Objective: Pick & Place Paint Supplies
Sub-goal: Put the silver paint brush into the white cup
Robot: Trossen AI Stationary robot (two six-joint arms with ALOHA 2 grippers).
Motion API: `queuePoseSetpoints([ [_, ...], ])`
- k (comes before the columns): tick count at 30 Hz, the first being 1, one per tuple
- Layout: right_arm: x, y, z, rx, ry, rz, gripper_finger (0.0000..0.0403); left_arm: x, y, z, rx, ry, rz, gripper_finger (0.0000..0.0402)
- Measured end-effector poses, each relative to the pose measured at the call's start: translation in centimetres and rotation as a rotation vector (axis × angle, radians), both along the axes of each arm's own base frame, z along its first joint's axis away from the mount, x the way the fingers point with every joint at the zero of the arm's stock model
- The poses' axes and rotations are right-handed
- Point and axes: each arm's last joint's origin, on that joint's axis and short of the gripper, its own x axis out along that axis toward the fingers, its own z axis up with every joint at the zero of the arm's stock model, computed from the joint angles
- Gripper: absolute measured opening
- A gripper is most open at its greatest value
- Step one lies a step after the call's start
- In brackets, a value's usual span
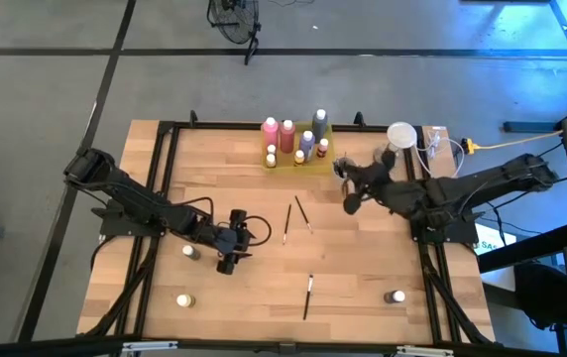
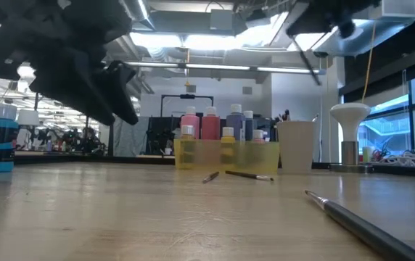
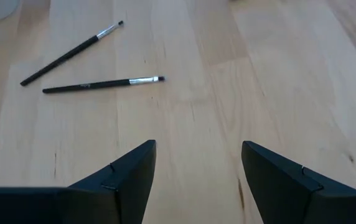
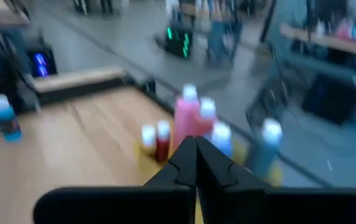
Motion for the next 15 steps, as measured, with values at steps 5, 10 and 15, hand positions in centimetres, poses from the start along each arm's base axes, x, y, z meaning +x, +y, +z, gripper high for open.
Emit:
queuePoseSetpoints([
  [5, 0.2, -2.1, -0.7, -0.097, -0.123, -0.033, 0.0000, -0.4, 0.1, -0.7, -0.011, 0.001, 0.009, 0.0235],
  [10, -0.3, -4.5, -2.3, -0.108, -0.156, -0.133, 0.0000, -0.8, -0.2, -1.0, -0.024, 0.025, -0.018, 0.0233],
  [15, -0.8, -6.3, -3.8, -0.087, -0.188, -0.174, 0.0000, -0.8, -0.3, -1.0, -0.005, 0.024, -0.043, 0.0235],
])
